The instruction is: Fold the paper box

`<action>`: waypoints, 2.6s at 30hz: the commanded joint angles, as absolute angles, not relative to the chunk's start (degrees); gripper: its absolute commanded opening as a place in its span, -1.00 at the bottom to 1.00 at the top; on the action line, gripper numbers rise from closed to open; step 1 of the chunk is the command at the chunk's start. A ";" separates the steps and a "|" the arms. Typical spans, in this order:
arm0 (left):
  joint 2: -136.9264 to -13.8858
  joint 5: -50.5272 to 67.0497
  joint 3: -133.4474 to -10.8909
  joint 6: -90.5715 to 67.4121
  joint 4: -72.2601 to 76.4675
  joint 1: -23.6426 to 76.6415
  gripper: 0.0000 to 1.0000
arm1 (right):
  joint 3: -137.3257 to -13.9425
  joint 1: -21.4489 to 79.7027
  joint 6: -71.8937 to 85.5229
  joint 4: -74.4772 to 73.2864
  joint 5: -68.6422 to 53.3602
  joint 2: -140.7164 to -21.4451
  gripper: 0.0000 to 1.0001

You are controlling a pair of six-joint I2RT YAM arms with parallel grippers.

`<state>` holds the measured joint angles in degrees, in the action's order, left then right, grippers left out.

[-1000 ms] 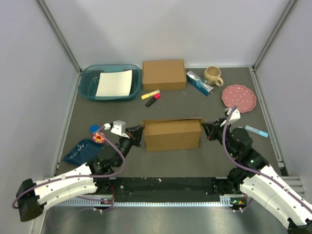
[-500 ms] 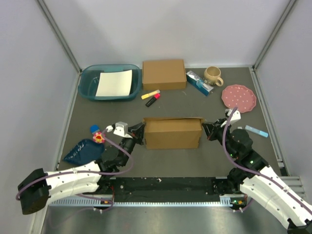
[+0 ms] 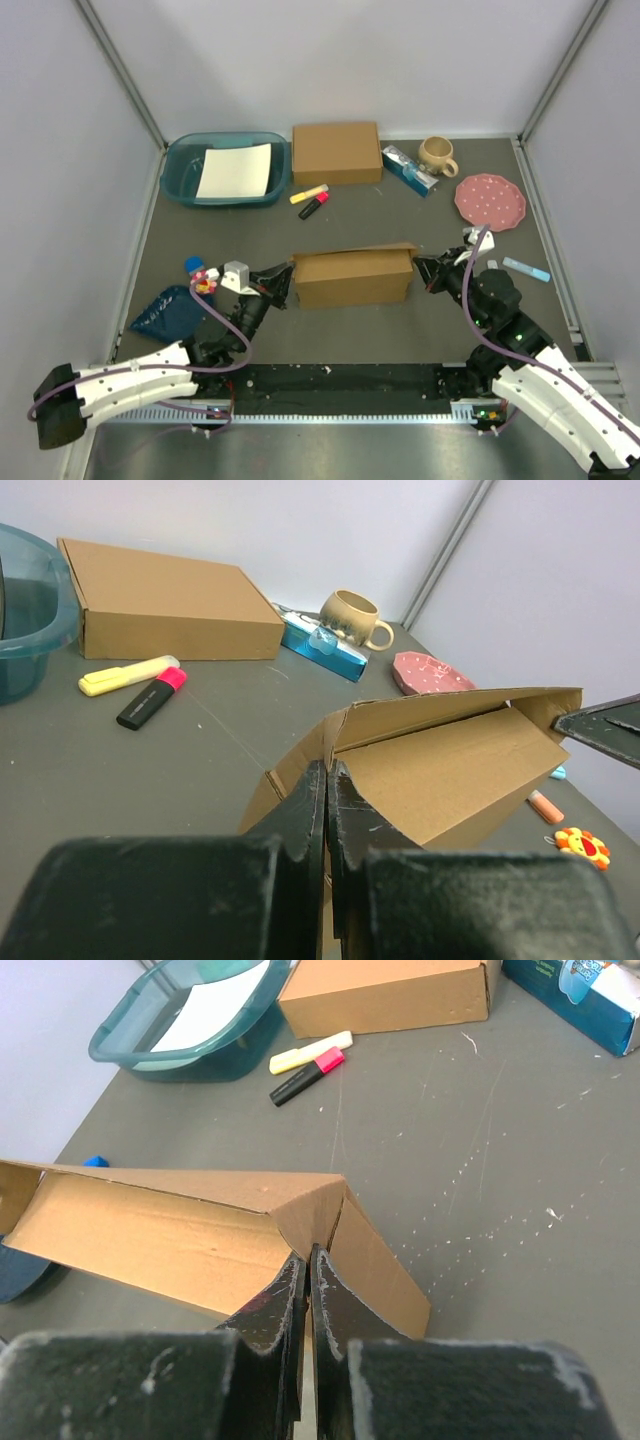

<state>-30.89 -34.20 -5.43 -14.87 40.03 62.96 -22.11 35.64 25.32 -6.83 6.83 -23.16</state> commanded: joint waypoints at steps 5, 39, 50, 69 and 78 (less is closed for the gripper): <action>-32.07 -37.44 -3.43 -14.33 28.99 63.11 -1.00 | -21.00 36.65 25.93 -13.45 4.57 -24.78 -1.00; -60.82 -39.91 -19.77 6.24 66.97 61.00 -1.00 | -29.09 36.83 21.45 2.11 8.00 -35.60 -1.00; -68.02 -36.13 -23.99 3.43 67.67 56.08 -1.00 | -31.46 36.83 19.25 5.00 10.10 -41.13 -1.00; -68.73 -39.46 -16.52 -1.58 67.41 54.93 -1.00 | -29.26 36.83 21.62 0.89 9.84 -37.72 -0.12; -69.26 -39.46 -17.40 -0.70 67.24 54.93 -1.00 | -38.66 36.83 20.13 -5.18 11.51 -35.86 0.16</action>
<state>-69.04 -40.86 -17.41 -0.58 68.27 54.50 -32.58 36.16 21.04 -3.88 10.87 -36.82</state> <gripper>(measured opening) 0.012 0.570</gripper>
